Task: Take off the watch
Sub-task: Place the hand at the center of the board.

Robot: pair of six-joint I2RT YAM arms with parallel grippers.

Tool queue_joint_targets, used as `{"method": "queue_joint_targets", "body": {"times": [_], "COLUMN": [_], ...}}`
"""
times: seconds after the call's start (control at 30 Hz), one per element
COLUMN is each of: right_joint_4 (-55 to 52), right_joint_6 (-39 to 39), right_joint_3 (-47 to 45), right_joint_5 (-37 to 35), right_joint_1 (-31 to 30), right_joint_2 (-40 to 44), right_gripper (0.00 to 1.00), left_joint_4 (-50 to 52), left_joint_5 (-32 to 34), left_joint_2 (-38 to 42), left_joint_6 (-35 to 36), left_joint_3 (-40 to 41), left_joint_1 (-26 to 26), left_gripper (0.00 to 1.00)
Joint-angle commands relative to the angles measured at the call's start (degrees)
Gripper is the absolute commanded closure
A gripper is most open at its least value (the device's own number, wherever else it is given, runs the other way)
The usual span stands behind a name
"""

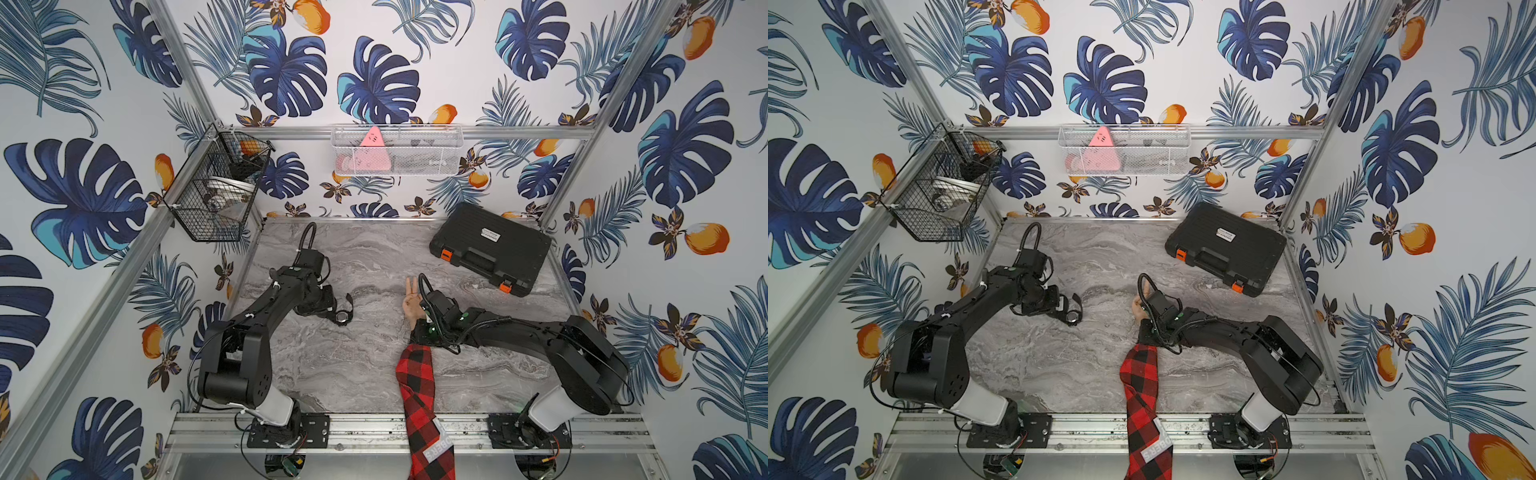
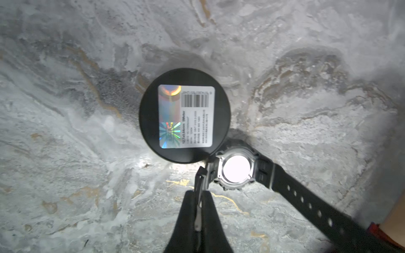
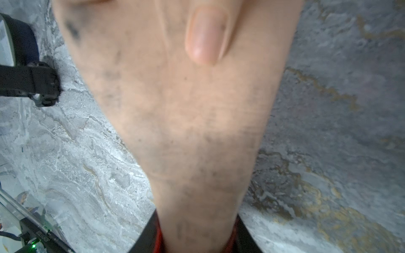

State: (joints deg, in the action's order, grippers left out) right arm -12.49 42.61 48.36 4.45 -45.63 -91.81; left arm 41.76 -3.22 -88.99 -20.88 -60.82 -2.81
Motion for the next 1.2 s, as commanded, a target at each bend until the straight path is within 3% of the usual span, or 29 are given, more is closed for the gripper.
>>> {"method": "queue_joint_targets", "body": {"times": [0.0, 0.07, 0.3, 0.6, 0.73, 0.87, 0.97, 1.0, 1.03, 1.07, 1.17], "right_joint_4": [0.46, 0.13, -0.06, -2.27, -5.13, -7.97, -10.54, -11.26, -11.52, -11.66, -12.01], "right_joint_6": [0.57, 0.72, 0.61, 0.00, -1.94, -6.02, -10.70, -12.25, -13.61, -14.95, -18.52], "right_joint_3": [0.03, -0.10, 0.95, 2.15, 3.47, 5.19, 6.98, 7.51, 7.82, 8.04, 8.83], "right_joint_5": [-1.96, -2.33, -1.42, -3.05, -5.20, -7.39, -11.21, -12.70, -13.78, -14.62, -16.06], "right_joint_1": [0.40, 0.76, 1.37, 1.59, 3.26, 7.49, 10.96, 12.33, 13.65, 15.49, 21.59], "right_joint_2": [0.25, -0.01, -3.24, -1.82, 0.85, 3.87, 5.72, 6.31, 6.69, 7.13, 7.85], "right_gripper": [0.77, 0.75, 0.61, 0.32, 0.24, 0.16, 0.00, 0.00, 0.00, 0.00, 0.00], "left_joint_4": [1.04, 1.06, 0.16, 2.01, 2.45, 1.65, -0.27, -1.18, -2.06, -3.28, -8.27], "left_joint_5": [-0.65, -0.84, -4.41, -3.37, -2.88, -1.63, -0.16, 0.64, 1.24, 1.89, 3.89], "left_joint_2": [-0.13, -0.13, 1.34, 3.25, 3.47, 3.83, 4.75, 5.17, 5.51, 6.13, 7.67], "left_joint_6": [1.88, 2.14, 1.72, 2.72, 3.56, 4.35, 4.27, 4.10, 4.10, 4.26, 4.68], "left_joint_3": [0.26, 0.19, 0.36, -2.51, -5.14, -7.66, -8.89, -9.05, -9.20, -8.96, -6.87], "left_joint_1": [1.37, 1.65, 1.72, 1.73, 1.68, 1.71, 1.71, 1.73, 1.70, 1.74, 1.74], "left_gripper": [1.00, 0.98, 0.77, 0.62, 0.53, 0.41, 0.28, 0.22, 0.06, 0.01, 0.01]}}
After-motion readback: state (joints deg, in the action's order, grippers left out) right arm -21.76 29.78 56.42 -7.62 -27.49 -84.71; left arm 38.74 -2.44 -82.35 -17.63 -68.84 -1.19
